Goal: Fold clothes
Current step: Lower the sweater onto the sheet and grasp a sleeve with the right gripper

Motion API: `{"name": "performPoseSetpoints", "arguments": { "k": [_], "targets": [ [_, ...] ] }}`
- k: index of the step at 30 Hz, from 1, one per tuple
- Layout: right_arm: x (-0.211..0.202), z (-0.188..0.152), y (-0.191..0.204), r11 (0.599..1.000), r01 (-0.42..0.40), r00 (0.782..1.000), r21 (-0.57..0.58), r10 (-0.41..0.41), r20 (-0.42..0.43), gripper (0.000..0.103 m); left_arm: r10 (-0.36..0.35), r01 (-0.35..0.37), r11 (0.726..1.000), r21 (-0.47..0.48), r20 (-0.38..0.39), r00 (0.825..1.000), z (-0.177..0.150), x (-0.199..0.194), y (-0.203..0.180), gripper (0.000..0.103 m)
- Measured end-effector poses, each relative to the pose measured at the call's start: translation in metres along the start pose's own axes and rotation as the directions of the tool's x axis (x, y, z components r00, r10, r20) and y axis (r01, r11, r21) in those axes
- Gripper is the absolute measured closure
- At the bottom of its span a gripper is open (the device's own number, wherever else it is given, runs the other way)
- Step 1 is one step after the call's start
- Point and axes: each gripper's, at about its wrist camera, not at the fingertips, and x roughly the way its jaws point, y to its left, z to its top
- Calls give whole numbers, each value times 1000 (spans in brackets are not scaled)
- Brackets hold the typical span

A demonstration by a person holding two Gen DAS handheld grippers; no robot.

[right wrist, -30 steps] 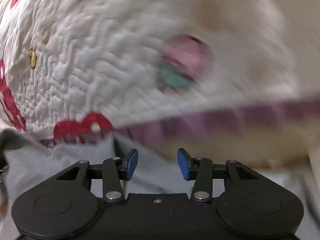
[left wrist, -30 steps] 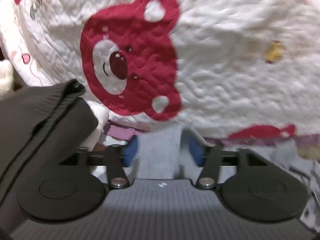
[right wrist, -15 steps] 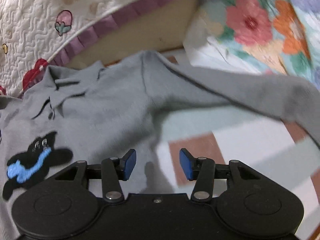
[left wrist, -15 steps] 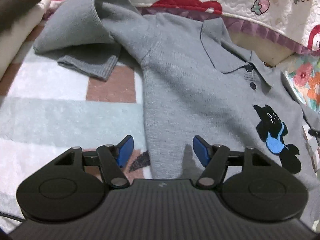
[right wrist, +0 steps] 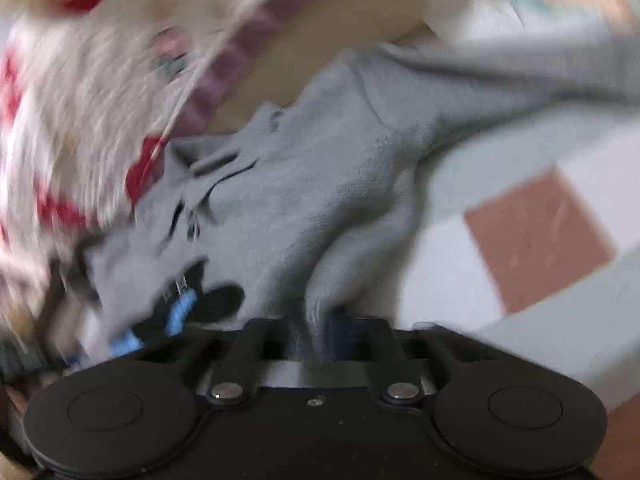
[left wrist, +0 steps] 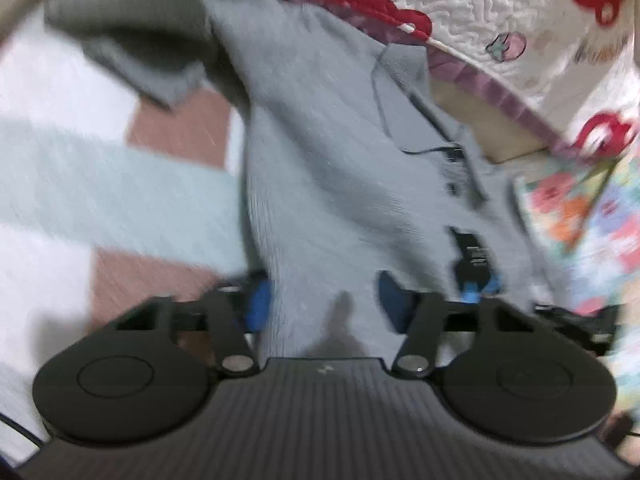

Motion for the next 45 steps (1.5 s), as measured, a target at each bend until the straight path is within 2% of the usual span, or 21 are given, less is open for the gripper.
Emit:
{"name": "performPoseSetpoints", "arguments": {
  "k": [1,4,6,8,11,13,15,16,20,24,28,29,30,32,33,35,38,40,41,43,45],
  "targets": [
    [0,0,6,1000,2,1000,-25,-2,8,89,14,-14,1000,-1,3,1000,-1,-1,1,68],
    [-4,-3,18,996,25,999,-81,-23,28,89,119,-121,990,68,33,992,-2,-3,-3,71],
    [-9,-6,22,993,49,998,-103,-44,47,89,109,-111,992,58,38,993,-1,-2,-3,70],
    [-15,-7,23,990,68,996,-121,-61,60,89,93,-95,994,50,42,995,-1,1,-3,63],
    [-23,-7,22,985,88,994,-148,-78,71,89,36,-38,993,108,23,999,-1,8,-7,63],
    [-27,-6,15,987,68,996,-149,-58,74,89,-18,18,992,127,-4,1000,-1,15,-8,70],
    [-30,-7,9,990,54,996,-131,-43,80,89,-75,77,992,95,-32,997,-2,20,-6,90],
    [-30,-8,7,991,57,996,-125,-47,80,89,-91,94,992,81,-33,995,-2,21,-5,90],
    [-18,-11,1,989,94,995,-111,-89,48,88,20,-22,983,183,10,1000,-5,23,-17,90],
    [-6,-11,-1,991,91,996,-94,-90,20,81,50,-62,978,198,65,997,-2,30,-23,88],
    [4,-9,-7,999,42,998,-23,-41,51,75,74,-92,975,204,93,993,0,27,-32,90],
    [6,-6,-8,999,33,998,-4,-32,56,75,84,-103,973,207,98,992,0,24,-35,95],
    [5,-4,-8,1000,18,997,11,-19,75,91,94,-114,971,209,103,990,0,22,-39,95],
    [-7,0,-5,999,-14,990,36,9,137,91,113,-135,967,215,114,987,0,17,-46,96],
    [-18,2,-5,998,-26,985,49,18,173,92,100,-126,969,212,127,987,-1,8,-50,96],
    [-39,5,-4,996,-52,969,75,32,245,92,25,-61,976,210,172,985,-6,-24,-60,96],
    [-68,8,-10,990,-77,943,121,33,330,93,-101,43,969,242,233,967,-18,-69,-73,98],
    [-78,9,-19,991,-31,941,134,-16,338,94,-117,82,982,170,213,970,-28,-75,-59,98],
    [-76,9,-22,993,31,949,115,-65,308,94,-107,83,988,132,191,976,-31,-72,-50,99],
    [-64,7,-24,987,150,956,56,-159,245,94,-39,31,997,74,109,993,-31,-51,-28,98],
    [-51,3,-19,978,208,956,9,-205,210,94,1,-3,999,33,78,997,-28,-39,-12,96]
  ]
}}
